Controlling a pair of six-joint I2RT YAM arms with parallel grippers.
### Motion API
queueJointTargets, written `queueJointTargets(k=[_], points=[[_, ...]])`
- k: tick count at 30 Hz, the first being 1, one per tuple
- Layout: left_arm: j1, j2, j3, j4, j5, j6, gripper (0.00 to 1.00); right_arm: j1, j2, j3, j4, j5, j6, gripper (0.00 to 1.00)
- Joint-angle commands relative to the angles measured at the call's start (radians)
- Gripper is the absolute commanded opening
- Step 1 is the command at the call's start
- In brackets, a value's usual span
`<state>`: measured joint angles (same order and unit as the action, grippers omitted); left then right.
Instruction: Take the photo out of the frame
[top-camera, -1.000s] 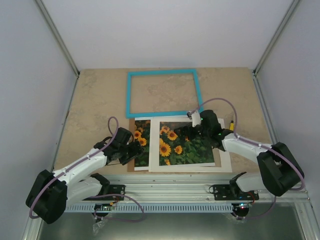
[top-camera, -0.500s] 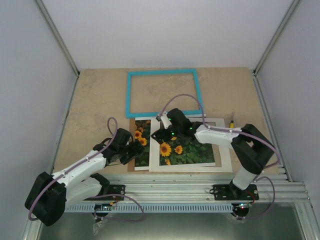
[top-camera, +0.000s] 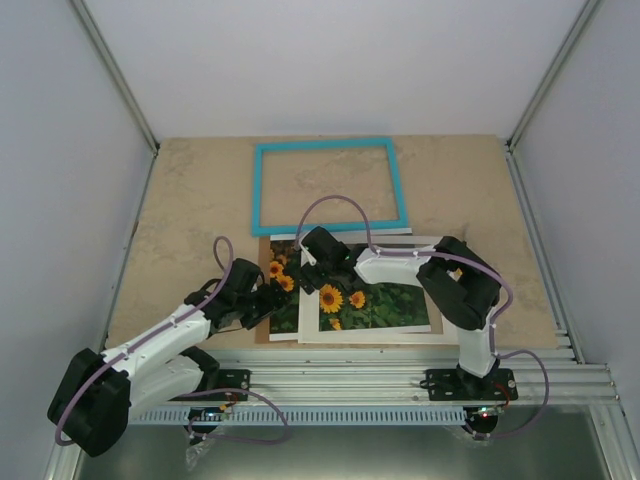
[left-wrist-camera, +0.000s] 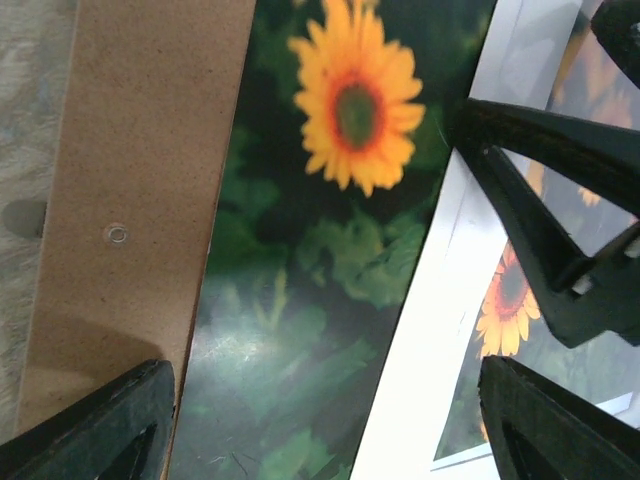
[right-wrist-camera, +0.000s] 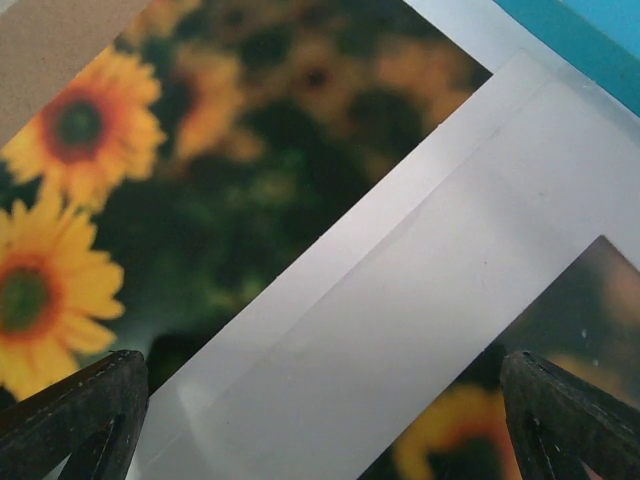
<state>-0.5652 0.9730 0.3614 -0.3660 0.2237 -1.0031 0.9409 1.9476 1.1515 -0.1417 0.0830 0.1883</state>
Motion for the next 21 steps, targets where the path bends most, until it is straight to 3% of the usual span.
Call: queueJointTargets(k=[1, 13, 21], points=[[-0.006, 0.0, -0.027, 0.019, 0.009, -0.01, 0.85, 0.017, 0.036, 0.028, -0.038, 0.067, -0.022, 0.97], [-0.006, -0.014, -0.007, -0.056, -0.033, 0.002, 0.87, 0.027, 0.105, 0.059, -0.105, 0.098, -0.014, 0.98], [-0.006, 0.026, -0.022, 0.011, 0.037, 0.001, 0.86, 0.027, 0.105, 0.056, -0.104, 0.077, -0.008, 0.98]])
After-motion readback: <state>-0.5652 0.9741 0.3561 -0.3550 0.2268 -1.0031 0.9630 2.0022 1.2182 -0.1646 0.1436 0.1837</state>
